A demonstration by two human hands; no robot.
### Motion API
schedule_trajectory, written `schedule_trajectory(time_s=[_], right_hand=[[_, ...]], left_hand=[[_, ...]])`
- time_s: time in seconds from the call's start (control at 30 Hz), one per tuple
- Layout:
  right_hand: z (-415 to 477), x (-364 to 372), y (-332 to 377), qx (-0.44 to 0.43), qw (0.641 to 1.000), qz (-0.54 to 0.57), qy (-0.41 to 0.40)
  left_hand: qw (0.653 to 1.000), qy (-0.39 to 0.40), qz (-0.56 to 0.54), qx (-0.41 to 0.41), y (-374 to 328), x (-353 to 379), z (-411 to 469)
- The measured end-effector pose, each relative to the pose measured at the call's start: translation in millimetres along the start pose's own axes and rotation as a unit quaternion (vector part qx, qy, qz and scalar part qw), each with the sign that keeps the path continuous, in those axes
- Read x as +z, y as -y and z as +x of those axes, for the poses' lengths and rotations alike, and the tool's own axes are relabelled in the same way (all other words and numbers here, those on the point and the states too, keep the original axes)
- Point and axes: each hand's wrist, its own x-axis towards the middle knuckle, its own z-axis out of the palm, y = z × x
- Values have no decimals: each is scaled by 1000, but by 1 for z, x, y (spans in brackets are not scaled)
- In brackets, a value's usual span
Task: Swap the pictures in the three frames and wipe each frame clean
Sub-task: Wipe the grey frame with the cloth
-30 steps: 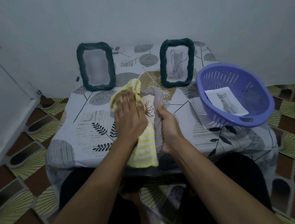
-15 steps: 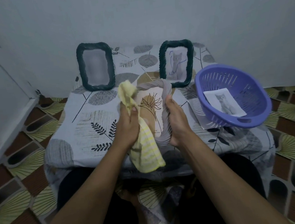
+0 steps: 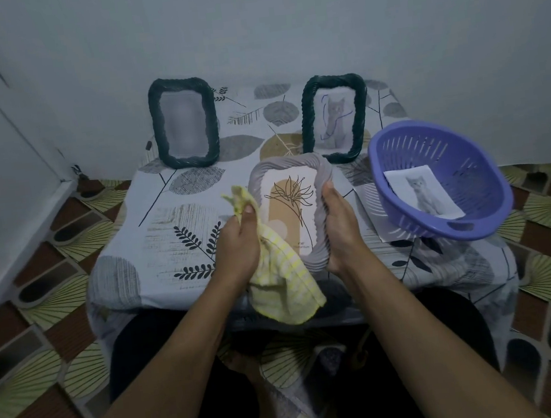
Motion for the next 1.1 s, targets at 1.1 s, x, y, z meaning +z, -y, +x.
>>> schedule_trajectory(time_s=[1.1], right_hand=[[-16, 24, 9, -14, 998, -38, -51]], left_hand=[[979, 85, 106, 154, 1, -10, 4]])
